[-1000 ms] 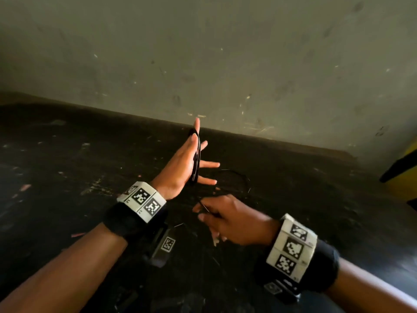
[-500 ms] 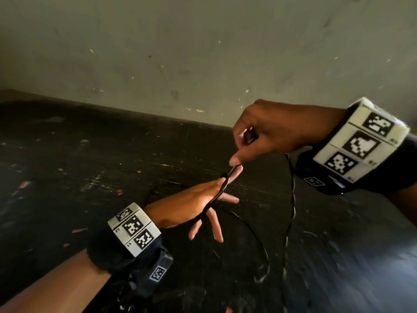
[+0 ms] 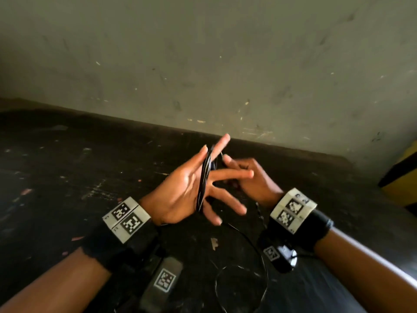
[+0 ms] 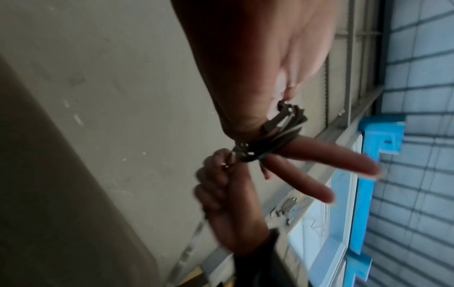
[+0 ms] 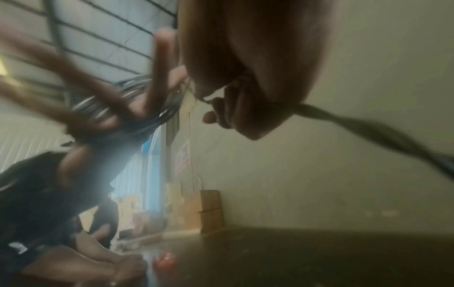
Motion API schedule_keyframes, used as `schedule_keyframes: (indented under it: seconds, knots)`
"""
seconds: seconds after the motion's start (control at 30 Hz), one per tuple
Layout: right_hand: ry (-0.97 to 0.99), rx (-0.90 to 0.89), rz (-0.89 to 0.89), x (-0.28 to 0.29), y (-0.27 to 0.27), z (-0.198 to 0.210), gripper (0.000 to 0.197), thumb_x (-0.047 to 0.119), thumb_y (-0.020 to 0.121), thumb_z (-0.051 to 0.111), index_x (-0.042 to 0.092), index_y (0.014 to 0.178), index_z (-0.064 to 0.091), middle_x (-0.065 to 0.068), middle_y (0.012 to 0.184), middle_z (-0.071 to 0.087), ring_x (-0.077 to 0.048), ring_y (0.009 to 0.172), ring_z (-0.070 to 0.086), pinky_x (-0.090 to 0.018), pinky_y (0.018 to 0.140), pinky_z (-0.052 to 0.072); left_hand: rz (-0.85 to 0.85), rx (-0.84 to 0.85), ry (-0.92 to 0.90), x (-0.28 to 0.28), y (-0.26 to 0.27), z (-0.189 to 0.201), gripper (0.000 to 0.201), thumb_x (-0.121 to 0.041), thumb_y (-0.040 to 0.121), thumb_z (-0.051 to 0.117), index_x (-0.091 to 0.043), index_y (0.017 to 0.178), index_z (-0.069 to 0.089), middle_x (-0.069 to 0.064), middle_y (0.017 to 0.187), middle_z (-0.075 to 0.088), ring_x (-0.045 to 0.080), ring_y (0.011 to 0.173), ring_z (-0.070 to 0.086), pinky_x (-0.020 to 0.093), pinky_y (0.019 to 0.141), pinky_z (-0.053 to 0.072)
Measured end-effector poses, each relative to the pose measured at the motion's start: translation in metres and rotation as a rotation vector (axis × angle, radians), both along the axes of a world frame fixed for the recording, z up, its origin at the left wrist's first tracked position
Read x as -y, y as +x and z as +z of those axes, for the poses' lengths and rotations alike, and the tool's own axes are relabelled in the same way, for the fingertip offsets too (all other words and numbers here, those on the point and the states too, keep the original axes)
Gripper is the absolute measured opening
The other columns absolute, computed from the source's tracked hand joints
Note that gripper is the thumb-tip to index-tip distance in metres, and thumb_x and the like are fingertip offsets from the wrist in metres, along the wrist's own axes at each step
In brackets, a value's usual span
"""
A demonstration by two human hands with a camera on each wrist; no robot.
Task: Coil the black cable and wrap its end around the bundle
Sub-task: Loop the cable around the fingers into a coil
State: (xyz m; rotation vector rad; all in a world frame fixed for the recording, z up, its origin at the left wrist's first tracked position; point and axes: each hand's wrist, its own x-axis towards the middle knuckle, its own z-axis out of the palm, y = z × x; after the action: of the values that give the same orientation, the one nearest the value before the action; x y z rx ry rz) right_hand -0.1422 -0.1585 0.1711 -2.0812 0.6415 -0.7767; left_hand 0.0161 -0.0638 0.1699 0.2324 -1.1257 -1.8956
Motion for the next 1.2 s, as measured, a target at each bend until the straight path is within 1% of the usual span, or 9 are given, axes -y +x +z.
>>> schedule_keyframes:
  seconds: [0.07,0.13,0.27,0.4,0.53,0.7,0.83,1.07,1.2]
  knots:
    - [0.022,0.027,0.003,-0.011,0.006,-0.022,0.03,0.006,0.097,0.042,0.013,0.079,0.066,-0.007,0.06,0.06,-0.012,0.053,0.057,-0.024,0.051,0.047,0.108,-0.114,0.007,0.009,-0.002,0.007,0.049,-0.052,0.093,0.025,-0.052,0.142,0.024,0.019,0.145,0.044,0.039,0.095,0.069,0.038,0.051,0.06]
    - [-0.011,-0.052,-0.015,-0.025,0.012,-0.04,0.03,0.016,0.099,0.04,0.018,0.084,0.065,0.005,0.051,0.052,-0.002,0.042,0.048,-0.015,0.044,0.038,0.278,-0.132,0.011,0.019,-0.003,0.015,0.048,-0.052,0.094,0.023,-0.053,0.142,0.023,0.017,0.145,0.044,0.04,0.097,0.069,0.036,0.052,0.06]
    - [0.0,-0.263,0.111,-0.053,0.017,-0.043,0.021,0.026,0.098,0.045,0.016,0.111,0.059,0.005,0.058,0.053,-0.002,0.044,0.053,-0.012,0.044,0.042,0.558,0.111,-0.08,0.035,0.0,0.016,0.047,-0.051,0.096,0.02,-0.059,0.141,0.011,0.012,0.153,0.033,0.035,0.1,0.068,0.04,0.06,0.061]
    - [-0.229,-0.409,0.059,-0.06,0.004,-0.015,0.015,0.023,0.094,0.053,0.017,0.102,0.064,-0.002,0.077,0.068,-0.01,0.064,0.064,-0.026,0.06,0.055,0.605,0.332,-0.143,0.034,0.006,0.0,0.047,-0.049,0.097,0.016,-0.06,0.141,0.002,0.009,0.156,0.029,0.032,0.103,0.068,0.045,0.066,0.061]
    - [-0.418,-0.577,0.059,-0.057,-0.01,0.015,0.009,0.025,0.09,0.057,0.024,0.09,0.066,0.014,0.074,0.056,-0.001,0.064,0.056,-0.02,0.06,0.045,0.63,0.436,-0.142,0.027,0.009,-0.008,0.045,-0.048,0.097,0.015,-0.061,0.139,0.002,0.007,0.154,0.032,0.03,0.101,0.069,0.053,0.072,0.058]
    - [-0.643,-0.793,0.06,-0.057,-0.019,0.068,0.005,0.029,0.085,0.063,0.032,0.084,0.06,0.014,0.075,0.053,-0.003,0.069,0.056,-0.022,0.064,0.047,0.553,0.696,-0.219,0.017,0.005,-0.025,0.046,-0.054,0.091,0.021,-0.065,0.132,0.004,0.008,0.14,0.046,0.029,0.075,0.069,0.033,0.044,0.056]
    - [-0.694,-0.833,0.13,-0.046,-0.019,0.122,0.008,0.029,0.08,0.071,0.023,0.076,0.067,0.015,0.054,0.051,0.003,0.053,0.051,-0.009,0.05,0.037,0.378,0.805,-0.213,0.009,0.005,-0.044,0.041,-0.066,0.083,0.027,-0.082,0.118,0.013,0.008,0.131,0.055,0.027,0.064,0.068,0.029,0.038,0.053]
    - [-0.706,-0.68,0.133,0.006,-0.019,0.13,0.035,0.046,0.075,0.064,0.013,0.076,0.072,0.006,0.061,0.064,-0.006,0.056,0.055,-0.011,0.052,0.039,0.113,0.608,-0.131,-0.009,-0.001,-0.031,0.049,-0.061,0.086,0.025,-0.065,0.134,0.016,0.011,0.133,0.058,0.024,0.068,0.07,0.026,0.036,0.052]
    - [-0.586,-0.497,0.085,0.026,-0.016,0.084,0.043,0.054,0.079,0.056,0.014,0.07,0.069,-0.004,0.055,0.059,-0.025,0.049,0.053,-0.033,0.049,0.042,0.05,0.41,-0.123,-0.015,0.002,-0.018,0.048,-0.056,0.089,0.023,-0.063,0.136,0.02,0.012,0.136,0.056,0.027,0.077,0.071,0.03,0.041,0.056]
